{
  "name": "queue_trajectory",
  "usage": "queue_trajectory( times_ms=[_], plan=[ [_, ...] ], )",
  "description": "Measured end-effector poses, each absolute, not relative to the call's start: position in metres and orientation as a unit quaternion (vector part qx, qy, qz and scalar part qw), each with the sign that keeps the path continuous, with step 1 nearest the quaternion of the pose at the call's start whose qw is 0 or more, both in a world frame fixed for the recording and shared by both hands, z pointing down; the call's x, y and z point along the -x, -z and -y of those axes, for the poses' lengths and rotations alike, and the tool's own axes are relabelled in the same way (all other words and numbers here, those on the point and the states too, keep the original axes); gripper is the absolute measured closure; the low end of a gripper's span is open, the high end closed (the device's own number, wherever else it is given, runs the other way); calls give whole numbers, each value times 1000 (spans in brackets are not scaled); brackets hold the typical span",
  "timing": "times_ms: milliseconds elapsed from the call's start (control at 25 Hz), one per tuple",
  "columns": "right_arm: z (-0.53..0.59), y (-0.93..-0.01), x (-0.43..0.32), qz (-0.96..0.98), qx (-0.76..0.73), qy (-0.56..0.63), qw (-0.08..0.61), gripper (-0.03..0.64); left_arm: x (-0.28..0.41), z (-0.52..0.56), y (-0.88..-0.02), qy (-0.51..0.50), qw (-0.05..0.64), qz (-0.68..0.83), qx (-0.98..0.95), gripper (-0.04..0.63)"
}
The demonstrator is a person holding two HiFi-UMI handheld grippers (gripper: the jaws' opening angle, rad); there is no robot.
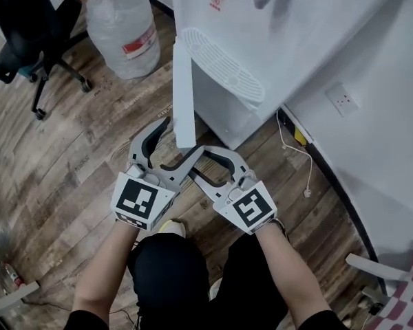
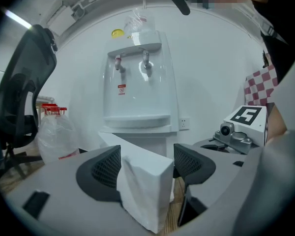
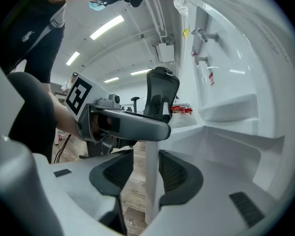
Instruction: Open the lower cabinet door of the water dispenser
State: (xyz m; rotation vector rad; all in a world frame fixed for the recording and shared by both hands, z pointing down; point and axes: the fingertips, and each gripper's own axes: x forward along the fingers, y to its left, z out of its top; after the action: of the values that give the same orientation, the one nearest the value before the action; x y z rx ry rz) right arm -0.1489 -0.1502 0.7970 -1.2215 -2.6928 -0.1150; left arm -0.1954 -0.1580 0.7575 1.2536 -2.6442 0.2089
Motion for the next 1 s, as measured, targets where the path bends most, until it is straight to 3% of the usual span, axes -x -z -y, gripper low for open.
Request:
queue_trajectory(
  times_ms=[440,1000],
  plan=[
    [116,-797,155,890,448,21,83,444,203,112,-760,-80,109,917,-376,267],
    [99,-786,172,891,448,-15,68,517,217,51,-762,-64,114,942,-309,311]
  ],
)
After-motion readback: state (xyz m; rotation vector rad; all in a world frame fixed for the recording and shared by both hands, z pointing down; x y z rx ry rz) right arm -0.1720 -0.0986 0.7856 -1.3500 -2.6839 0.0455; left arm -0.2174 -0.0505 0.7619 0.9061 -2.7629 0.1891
